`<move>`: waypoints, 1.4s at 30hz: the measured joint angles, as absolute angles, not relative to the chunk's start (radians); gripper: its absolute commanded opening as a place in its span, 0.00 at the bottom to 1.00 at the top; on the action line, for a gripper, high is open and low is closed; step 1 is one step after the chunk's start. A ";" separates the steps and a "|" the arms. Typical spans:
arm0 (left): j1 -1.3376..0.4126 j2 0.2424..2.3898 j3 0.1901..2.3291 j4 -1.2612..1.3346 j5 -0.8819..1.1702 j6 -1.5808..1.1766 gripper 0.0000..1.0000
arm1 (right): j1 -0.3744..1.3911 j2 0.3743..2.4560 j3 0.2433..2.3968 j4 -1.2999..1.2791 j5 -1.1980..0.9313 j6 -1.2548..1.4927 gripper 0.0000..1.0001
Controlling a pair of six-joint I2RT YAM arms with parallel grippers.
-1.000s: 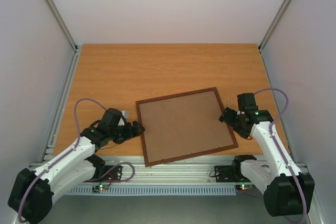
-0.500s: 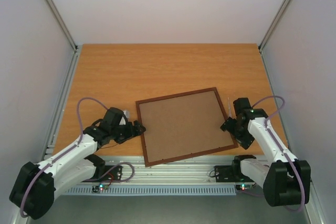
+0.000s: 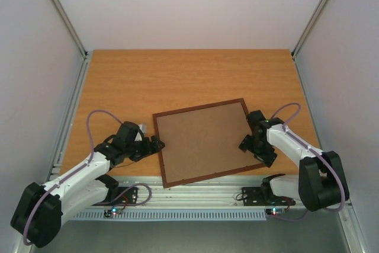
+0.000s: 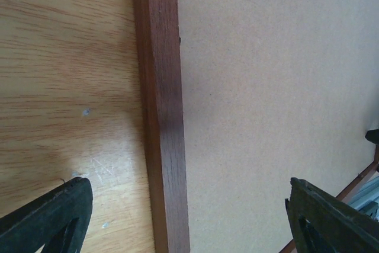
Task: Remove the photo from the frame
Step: Adjust the photo frame at the center of the board.
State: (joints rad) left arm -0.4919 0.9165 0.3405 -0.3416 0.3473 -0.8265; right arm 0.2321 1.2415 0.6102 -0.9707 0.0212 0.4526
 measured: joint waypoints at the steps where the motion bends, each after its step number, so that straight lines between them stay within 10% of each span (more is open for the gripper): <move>1: -0.492 0.910 0.338 -0.343 0.346 -0.826 0.90 | 0.246 1.258 0.621 -0.965 0.022 0.457 0.98; 19: -0.492 0.790 0.330 -0.430 0.242 -0.838 0.90 | 0.350 1.494 0.930 -0.789 -0.030 0.359 0.99; 42: -0.442 0.982 0.647 -0.609 -0.024 -0.671 0.98 | 0.421 1.181 0.540 -0.635 -0.160 0.494 0.98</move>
State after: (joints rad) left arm -0.4423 0.9825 0.6472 -0.6094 -0.0238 -0.6712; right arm 0.4213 1.1809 0.5404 -0.6353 -0.1596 0.4938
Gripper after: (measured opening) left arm 0.977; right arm 0.985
